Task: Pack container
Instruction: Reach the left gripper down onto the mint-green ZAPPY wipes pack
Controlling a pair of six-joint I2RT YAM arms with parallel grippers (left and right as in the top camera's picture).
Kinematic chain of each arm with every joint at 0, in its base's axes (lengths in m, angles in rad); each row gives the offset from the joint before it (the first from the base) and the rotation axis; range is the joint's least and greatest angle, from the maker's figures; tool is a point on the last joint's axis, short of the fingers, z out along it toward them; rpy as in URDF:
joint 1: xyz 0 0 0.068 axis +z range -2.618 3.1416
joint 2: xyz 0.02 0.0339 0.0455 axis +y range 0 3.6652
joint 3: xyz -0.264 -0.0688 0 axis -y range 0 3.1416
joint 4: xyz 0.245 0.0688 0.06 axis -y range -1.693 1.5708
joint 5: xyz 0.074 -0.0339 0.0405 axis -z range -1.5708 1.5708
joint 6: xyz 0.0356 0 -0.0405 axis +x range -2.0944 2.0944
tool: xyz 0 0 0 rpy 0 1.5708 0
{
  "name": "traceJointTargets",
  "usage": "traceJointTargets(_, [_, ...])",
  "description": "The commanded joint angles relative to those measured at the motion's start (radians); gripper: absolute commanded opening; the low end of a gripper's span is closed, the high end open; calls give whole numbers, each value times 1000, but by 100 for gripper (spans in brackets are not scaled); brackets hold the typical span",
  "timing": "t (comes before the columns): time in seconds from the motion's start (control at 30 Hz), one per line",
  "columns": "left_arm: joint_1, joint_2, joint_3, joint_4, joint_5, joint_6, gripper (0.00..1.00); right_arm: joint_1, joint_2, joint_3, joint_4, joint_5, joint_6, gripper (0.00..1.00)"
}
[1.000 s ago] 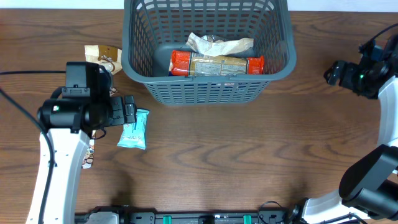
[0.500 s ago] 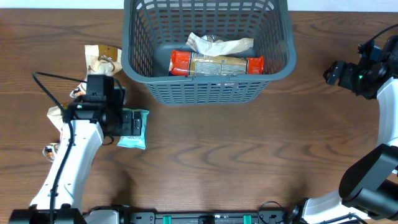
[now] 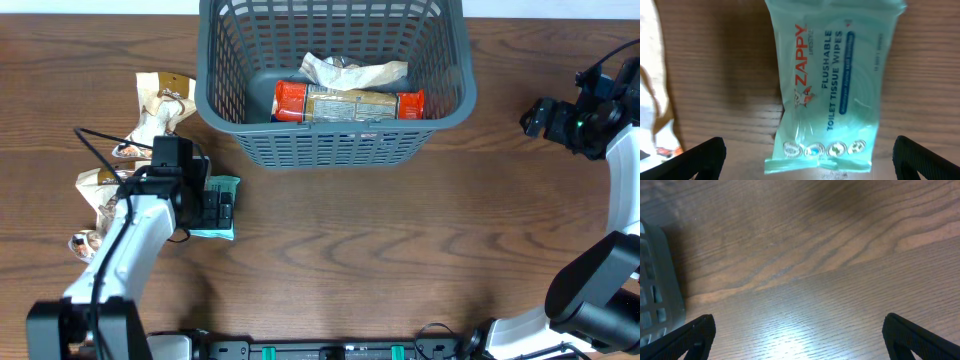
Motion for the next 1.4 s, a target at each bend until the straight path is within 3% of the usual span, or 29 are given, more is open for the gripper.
traceJointTargets(0.0, [-2,50,-3,21,-7,-20,99,5,-4,-4,0,-5,11,99])
traceJointTargets(0.43, [-2,112,-2,112,-8,-66,99,7,-4,-4,4,-8,11,99])
traceJointTargets(1.37, [-2,177,-2,123,-61,-65,99,27,-4,-4,17,-8,11,99])
